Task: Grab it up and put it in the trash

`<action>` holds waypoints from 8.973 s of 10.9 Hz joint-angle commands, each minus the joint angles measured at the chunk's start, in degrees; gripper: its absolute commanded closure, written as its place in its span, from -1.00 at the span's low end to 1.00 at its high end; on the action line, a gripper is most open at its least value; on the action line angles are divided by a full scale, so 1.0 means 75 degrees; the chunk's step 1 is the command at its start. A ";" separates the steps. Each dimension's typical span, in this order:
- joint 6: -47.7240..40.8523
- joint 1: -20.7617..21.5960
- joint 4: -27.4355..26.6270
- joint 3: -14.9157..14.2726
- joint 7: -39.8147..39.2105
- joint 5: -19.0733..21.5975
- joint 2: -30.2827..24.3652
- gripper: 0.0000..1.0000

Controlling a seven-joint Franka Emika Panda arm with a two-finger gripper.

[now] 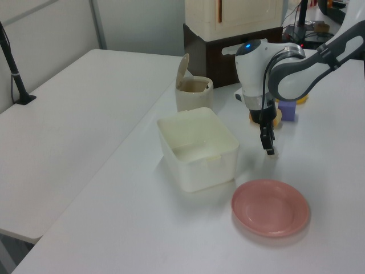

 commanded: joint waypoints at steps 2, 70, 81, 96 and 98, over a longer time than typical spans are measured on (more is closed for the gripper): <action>0.0238 0.0128 -0.0156 -0.0011 0.0203 -0.0201 0.0157 -0.10; 0.8489 -0.2603 0.1272 -0.2812 0.3754 0.0069 0.2885 -0.84; 0.8383 -0.2556 0.1391 -0.2823 0.3333 -0.0436 0.2901 1.00; 0.6192 -0.0212 0.2175 -0.2460 0.3930 -0.0459 0.1316 1.00; 0.6180 -0.0177 0.2281 -0.2344 0.3941 -0.0552 0.1445 0.02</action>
